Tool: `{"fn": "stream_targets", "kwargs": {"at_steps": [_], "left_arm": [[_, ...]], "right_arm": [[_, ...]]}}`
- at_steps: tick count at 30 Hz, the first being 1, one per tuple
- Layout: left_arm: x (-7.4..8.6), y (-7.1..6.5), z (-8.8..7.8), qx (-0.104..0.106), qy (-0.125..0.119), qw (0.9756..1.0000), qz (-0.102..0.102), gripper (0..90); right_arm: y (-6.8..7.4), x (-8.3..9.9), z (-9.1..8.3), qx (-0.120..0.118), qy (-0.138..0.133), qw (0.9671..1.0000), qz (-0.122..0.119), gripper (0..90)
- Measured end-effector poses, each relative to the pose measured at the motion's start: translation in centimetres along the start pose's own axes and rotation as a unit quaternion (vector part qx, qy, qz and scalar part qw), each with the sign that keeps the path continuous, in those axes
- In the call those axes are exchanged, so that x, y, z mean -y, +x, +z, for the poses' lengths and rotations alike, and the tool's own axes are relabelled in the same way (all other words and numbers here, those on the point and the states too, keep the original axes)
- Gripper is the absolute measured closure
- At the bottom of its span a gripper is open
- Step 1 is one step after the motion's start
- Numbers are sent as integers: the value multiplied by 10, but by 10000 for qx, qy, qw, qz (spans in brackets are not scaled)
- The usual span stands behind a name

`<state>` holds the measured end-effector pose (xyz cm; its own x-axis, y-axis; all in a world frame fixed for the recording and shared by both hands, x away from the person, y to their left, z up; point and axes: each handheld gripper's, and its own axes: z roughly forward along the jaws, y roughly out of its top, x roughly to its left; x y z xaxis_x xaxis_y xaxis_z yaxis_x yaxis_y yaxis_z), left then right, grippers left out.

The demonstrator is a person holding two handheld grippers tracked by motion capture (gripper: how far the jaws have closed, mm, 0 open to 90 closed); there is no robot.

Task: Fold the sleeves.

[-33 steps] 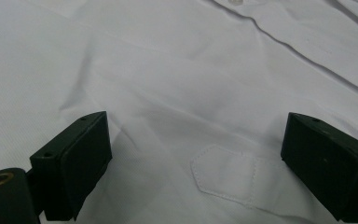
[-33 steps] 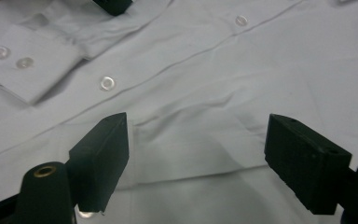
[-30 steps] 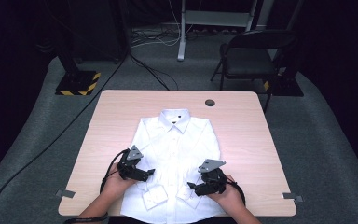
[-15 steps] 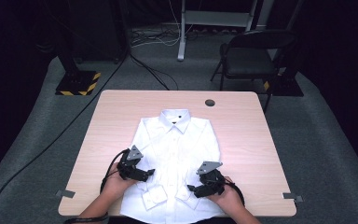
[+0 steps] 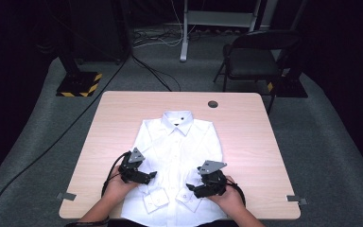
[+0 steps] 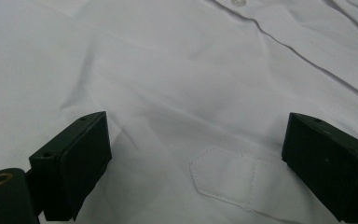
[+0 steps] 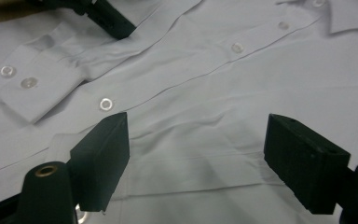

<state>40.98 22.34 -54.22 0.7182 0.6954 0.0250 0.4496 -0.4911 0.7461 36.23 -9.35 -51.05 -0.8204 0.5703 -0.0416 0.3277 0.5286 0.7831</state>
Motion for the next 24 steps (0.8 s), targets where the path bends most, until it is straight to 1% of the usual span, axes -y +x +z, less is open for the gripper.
{"fn": "stream_targets", "kwargs": {"at_steps": [2, 4, 6, 7, 9, 10, 13, 15, 16, 17, 18, 22, 23, 24], "left_arm": [[0, 0, 0, -6, 0, 10000, -1, 74], [0, 0, 0, -5, 0, 10000, -4, 74], [0, 0, 0, -2, 0, 10000, -13, 73], [0, 0, 0, 0, 8, 10000, -5, 73], [-1, 0, 1, 15, 16, 10000, -2, 69], [-1, -1, 1, 22, 13, 10000, -2, 66], [-4, -1, 4, 59, 15, 10000, 34, 62], [-6, -2, 6, 80, 16, 9999, 64, 62], [-7, -3, 7, 93, 10, 9999, 58, 62], [-8, -4, 8, 99, 17, 9999, 74, 62], [-9, -4, 9, 101, 13, 9999, 73, 62], [-8, -5, 8, 96, 5, 9999, 67, 64], [-7, -6, 7, 106, -7, 9999, 64, 71], [-7, -5, 6, 129, 6, 9999, 83, 84]], "right_arm": [[-4, -1, -4, 148, -20, 9999, -39, 213], [-10, 2, -6, 334, 5, 9994, -6, 211], [-18, 7, -7, 417, 79, 9989, 174, 208], [-21, 10, -6, 479, 130, 9985, 223, 206], [-29, 17, -6, 647, 212, 9971, 326, 205], [-33, 20, -7, 690, 250, 9965, 412, 204], [-43, 31, -9, 786, 309, 9945, 622, 204], [-47, 37, -9, 784, 357, 9937, 723, 201], [-48, 40, -8, 802, 382, 9934, 727, 199], [-48, 42, -7, 835, 421, 9934, 658, 190], [-48, 42, -7, 830, 390, 9938, 621, 189], [-50, 42, -7, 783, 415, 9938, 665, 186], [-50, 41, -7, 842, 463, 9933, 635, 194], [-50, 39, -9, 906, 457, 9932, 579, 192]]}}
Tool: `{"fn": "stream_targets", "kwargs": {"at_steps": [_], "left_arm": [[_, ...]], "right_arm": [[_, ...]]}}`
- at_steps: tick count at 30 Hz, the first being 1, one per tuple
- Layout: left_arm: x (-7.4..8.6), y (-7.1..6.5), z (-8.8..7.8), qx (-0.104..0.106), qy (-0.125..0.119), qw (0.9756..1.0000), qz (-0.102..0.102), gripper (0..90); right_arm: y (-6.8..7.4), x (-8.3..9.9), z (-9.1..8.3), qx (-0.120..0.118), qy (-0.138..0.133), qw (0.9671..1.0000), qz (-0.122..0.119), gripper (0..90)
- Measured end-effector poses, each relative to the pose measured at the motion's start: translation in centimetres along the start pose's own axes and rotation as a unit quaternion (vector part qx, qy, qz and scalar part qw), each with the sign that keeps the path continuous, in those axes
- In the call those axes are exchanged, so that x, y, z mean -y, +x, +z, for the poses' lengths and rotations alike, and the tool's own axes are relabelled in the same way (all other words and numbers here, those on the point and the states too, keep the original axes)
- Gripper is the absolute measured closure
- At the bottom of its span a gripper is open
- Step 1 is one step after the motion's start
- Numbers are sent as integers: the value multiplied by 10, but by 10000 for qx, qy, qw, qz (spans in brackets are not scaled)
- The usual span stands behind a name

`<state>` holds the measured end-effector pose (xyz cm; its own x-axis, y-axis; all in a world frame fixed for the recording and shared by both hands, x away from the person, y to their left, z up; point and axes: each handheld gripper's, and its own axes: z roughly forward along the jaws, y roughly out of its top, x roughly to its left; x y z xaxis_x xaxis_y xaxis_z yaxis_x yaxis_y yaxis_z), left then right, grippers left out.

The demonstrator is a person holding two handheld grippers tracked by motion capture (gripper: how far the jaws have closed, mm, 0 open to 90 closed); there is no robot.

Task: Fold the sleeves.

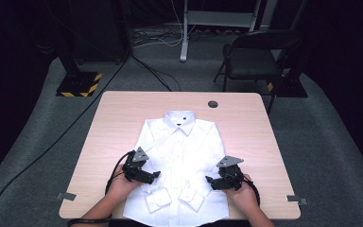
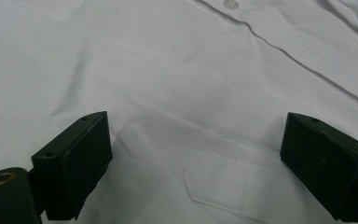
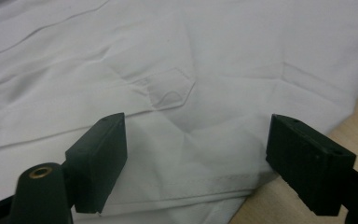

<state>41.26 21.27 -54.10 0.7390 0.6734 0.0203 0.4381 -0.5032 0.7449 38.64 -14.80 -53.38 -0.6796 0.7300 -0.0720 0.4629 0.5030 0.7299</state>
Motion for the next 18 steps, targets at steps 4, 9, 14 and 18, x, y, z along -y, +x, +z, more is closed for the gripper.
{"fn": "stream_targets", "kwargs": {"at_steps": [4, 9, 14, 18], "left_arm": [[-2, 4, -7, 101, -39, 9998, -136, 125], [-2, 12, -18, 31, -185, 9994, -282, 124], [0, 19, -21, -53, -192, 9990, -407, 126], [1, 21, -21, -85, -171, 9988, -460, 129]], "right_arm": [[-1, -5, -4, 69, -134, 9999, 13, 185], [-2, -7, -4, 102, -123, 9999, 12, 191], [-3, -7, -6, 98, -99, 9999, 52, 201], [-4, -6, -7, 135, -101, 9998, 130, 199]]}}
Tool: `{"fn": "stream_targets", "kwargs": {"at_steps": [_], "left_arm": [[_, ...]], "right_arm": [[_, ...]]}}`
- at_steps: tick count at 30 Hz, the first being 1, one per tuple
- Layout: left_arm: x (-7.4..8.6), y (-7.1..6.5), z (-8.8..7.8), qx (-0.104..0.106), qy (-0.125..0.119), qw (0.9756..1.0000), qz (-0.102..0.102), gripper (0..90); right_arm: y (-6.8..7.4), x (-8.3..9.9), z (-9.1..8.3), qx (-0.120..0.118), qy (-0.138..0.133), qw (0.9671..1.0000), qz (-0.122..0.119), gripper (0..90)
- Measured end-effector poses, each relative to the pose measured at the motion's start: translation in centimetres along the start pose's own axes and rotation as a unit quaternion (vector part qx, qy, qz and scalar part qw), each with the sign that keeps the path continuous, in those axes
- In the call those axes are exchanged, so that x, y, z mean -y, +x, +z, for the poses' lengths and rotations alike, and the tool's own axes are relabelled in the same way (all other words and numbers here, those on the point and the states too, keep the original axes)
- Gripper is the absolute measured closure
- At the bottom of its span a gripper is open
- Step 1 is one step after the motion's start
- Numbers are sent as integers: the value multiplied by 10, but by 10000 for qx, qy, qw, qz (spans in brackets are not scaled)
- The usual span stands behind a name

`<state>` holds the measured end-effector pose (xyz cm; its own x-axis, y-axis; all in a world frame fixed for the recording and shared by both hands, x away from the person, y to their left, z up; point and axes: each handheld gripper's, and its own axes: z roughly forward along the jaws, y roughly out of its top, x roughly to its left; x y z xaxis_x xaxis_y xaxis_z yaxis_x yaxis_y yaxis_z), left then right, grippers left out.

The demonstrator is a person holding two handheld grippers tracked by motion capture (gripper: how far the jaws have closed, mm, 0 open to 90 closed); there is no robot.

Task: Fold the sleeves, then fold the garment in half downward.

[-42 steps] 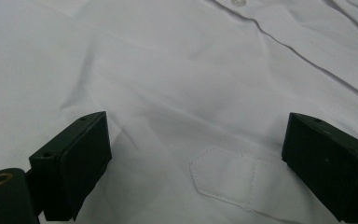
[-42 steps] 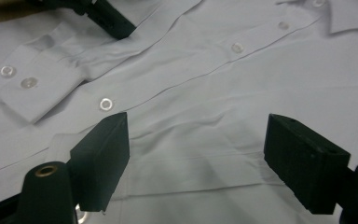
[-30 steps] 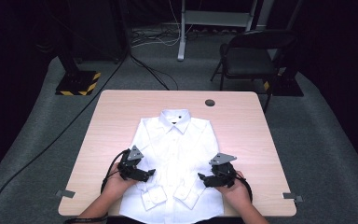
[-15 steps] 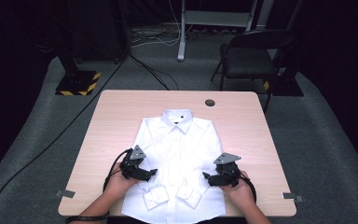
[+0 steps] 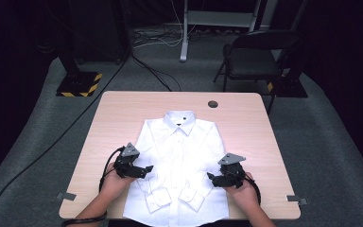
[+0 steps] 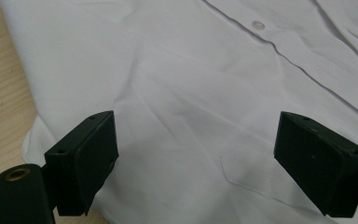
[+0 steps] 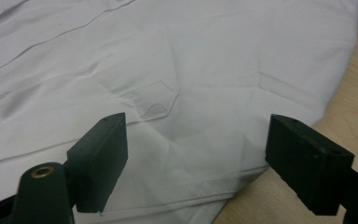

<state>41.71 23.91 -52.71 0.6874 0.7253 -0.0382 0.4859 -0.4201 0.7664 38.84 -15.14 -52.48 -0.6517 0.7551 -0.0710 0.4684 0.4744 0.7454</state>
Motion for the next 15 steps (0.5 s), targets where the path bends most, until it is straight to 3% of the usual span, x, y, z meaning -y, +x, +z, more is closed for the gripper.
{"fn": "stream_targets", "kwargs": {"at_steps": [5, 15], "left_arm": [[-1, 1, -3, 6, -67, 10000, 27, 131], [-8, 6, -9, -21, -210, 9998, -30, 151]], "right_arm": [[-3, -3, 0, -64, -86, 9997, 221, 196], [-1, -11, -6, -38, -192, 9998, 73, 206]]}}
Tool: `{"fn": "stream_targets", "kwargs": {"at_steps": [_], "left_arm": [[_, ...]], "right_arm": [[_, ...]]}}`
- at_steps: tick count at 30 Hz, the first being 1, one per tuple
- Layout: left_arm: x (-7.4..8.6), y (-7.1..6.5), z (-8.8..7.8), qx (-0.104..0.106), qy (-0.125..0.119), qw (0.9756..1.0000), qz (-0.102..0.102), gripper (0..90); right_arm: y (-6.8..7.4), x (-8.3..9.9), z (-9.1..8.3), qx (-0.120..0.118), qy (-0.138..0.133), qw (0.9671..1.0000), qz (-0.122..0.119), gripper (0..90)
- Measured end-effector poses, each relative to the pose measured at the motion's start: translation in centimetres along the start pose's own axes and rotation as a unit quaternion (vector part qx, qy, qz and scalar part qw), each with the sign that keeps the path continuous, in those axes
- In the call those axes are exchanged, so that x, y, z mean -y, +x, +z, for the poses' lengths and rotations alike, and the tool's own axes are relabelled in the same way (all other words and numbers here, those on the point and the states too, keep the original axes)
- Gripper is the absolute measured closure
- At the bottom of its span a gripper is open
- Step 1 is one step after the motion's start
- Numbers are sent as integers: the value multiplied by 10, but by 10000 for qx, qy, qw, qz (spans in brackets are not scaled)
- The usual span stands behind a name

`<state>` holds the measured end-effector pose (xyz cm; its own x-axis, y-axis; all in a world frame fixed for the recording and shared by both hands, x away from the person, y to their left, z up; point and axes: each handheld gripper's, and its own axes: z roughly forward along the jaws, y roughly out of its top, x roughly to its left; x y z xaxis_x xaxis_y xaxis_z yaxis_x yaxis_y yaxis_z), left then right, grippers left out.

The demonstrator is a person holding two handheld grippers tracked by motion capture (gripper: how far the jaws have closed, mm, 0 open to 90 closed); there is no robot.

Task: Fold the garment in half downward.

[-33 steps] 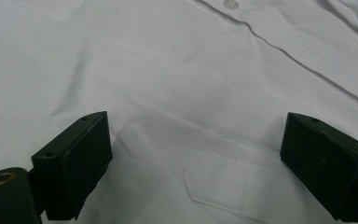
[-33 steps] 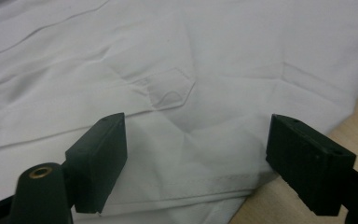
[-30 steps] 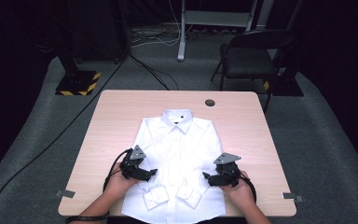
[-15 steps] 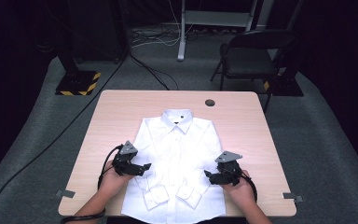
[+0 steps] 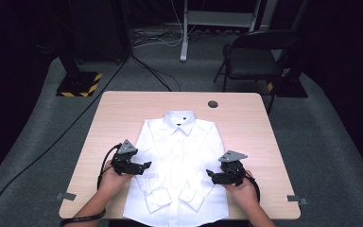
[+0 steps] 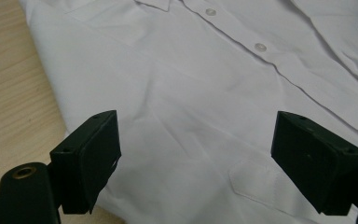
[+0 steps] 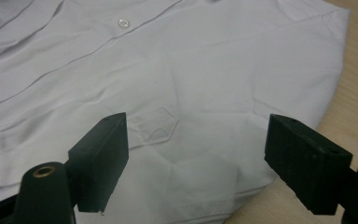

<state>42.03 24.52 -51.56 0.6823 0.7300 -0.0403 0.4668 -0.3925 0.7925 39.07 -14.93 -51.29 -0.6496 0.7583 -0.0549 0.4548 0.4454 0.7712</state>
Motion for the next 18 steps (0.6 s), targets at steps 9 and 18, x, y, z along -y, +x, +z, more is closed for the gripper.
{"fn": "stream_targets", "kwargs": {"at_steps": [9, 18], "left_arm": [[0, -4, 4, 78, 187, 9998, 79, 195], [-13, -19, 12, 158, 359, 9988, 301, 245]], "right_arm": [[-2, -7, -1, -20, -37, 9997, 247, 266], [5, -2, -5, -21, 232, 9992, 323, 338]]}}
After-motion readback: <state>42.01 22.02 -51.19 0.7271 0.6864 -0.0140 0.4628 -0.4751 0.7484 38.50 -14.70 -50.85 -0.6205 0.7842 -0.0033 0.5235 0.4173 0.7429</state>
